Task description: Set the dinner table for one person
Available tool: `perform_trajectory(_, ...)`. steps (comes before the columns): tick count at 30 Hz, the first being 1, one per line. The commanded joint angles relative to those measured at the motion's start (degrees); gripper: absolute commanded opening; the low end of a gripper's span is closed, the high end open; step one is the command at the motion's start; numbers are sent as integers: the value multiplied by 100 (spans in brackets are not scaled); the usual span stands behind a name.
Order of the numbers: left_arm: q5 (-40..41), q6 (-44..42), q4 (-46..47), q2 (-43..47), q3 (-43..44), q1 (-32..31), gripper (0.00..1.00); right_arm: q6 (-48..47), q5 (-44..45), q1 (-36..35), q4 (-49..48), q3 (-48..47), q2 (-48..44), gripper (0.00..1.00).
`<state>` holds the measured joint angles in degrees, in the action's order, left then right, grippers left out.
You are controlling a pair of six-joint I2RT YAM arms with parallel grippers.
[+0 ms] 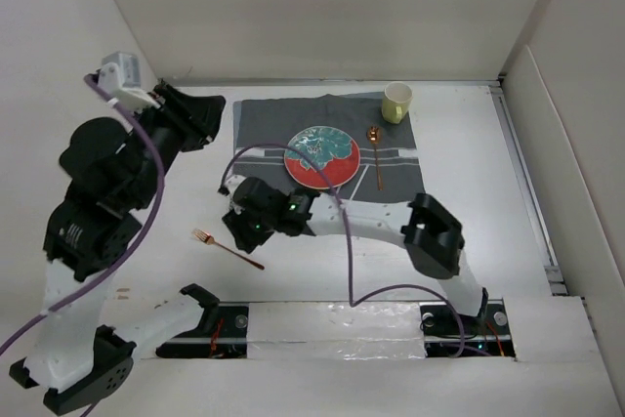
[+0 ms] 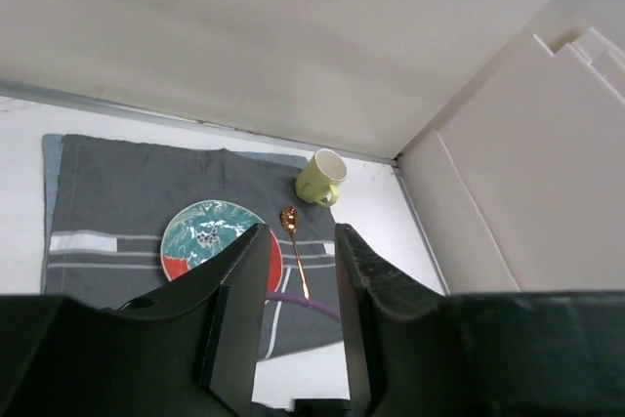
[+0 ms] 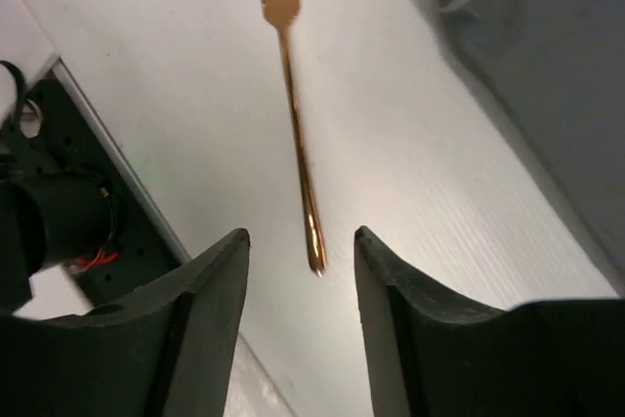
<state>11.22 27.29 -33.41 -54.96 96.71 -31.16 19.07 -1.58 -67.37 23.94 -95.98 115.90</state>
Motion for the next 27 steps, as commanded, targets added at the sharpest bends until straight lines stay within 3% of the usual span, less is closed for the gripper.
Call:
perform_trajectory(1,178,101,-490,301,173,-22,31,-236,352,-196,5,-745,580,57)
perform_trajectory(8,205,66,-1272,574,68,-22,33,-456,650,-574,390,-2446,2065,62)
perform_trajectory(16,64,66,-1326,635,-134,-127,34,-536,1028,-681,699,-3550,3017,61)
perform_trajectory(22,169,22,-1344,758,-222,-180,34,-536,1397,-812,682,-3226,3141,45)
perform_trajectory(27,257,13,-1309,794,-266,-180,34,-475,1959,-944,655,-2873,3000,21)
